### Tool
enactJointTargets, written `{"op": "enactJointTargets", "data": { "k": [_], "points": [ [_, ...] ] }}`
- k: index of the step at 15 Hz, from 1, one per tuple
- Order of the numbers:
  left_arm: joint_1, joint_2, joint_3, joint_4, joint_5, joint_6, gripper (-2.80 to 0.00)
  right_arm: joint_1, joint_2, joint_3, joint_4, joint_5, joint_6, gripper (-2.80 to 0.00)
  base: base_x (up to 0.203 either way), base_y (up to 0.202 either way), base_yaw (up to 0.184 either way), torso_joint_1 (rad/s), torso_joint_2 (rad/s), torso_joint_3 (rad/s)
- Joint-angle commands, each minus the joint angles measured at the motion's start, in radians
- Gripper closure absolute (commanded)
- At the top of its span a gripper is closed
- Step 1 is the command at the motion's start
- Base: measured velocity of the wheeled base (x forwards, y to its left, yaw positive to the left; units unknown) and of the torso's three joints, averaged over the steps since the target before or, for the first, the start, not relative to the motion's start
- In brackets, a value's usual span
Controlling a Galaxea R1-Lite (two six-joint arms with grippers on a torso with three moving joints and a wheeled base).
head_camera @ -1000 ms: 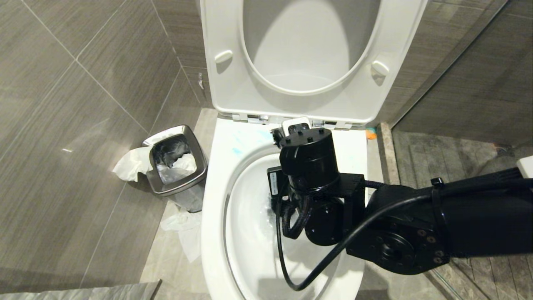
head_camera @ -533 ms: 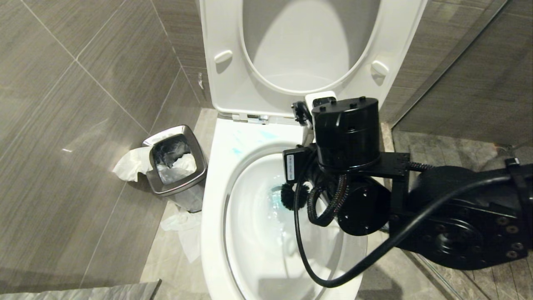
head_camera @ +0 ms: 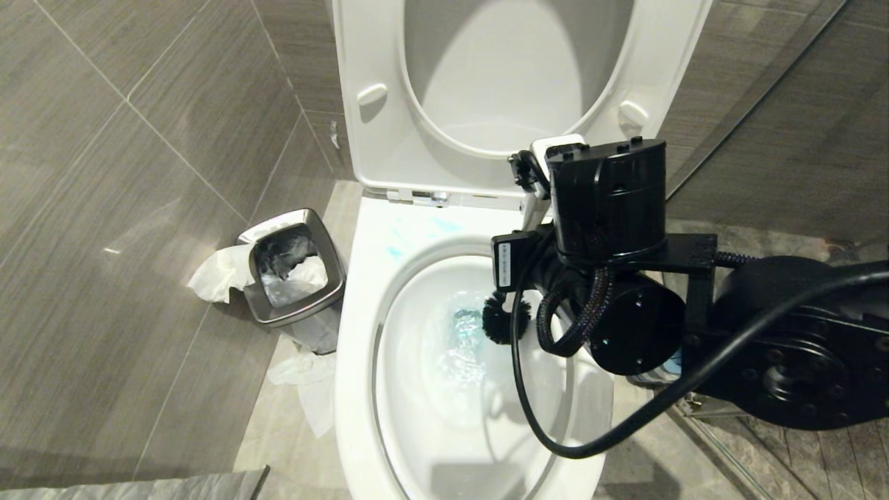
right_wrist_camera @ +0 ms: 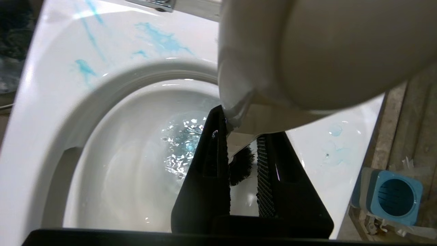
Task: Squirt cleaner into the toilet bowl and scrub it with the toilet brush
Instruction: Scrub the toilet bowl
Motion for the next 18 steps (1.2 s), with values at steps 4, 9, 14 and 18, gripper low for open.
{"op": "enactJointTargets", "data": {
  "k": [4,9,14,18],
  "points": [
    [0.000,0.000,-0.001,0.000,-0.001,0.002,0.00,-0.027,0.091,-0.108,-0.003,-0.003,-0.004,0.00,0.000,0.000,0.000,0.000,0.00,0.000],
    [0.000,0.000,-0.001,0.000,-0.003,0.005,0.00,-0.008,0.185,-0.275,0.002,0.007,-0.039,0.00,0.000,0.000,0.000,0.000,0.00,0.000],
    [0.000,0.000,-0.001,0.000,-0.003,0.002,0.00,0.102,0.201,-0.256,0.009,0.009,-0.041,0.00,0.000,0.000,0.000,0.000,0.00,0.000],
    [0.000,0.000,-0.001,0.000,-0.003,0.002,0.00,0.170,0.134,-0.160,0.007,0.008,-0.028,0.00,0.000,0.000,0.000,0.000,0.00,0.000]
  ]
}}
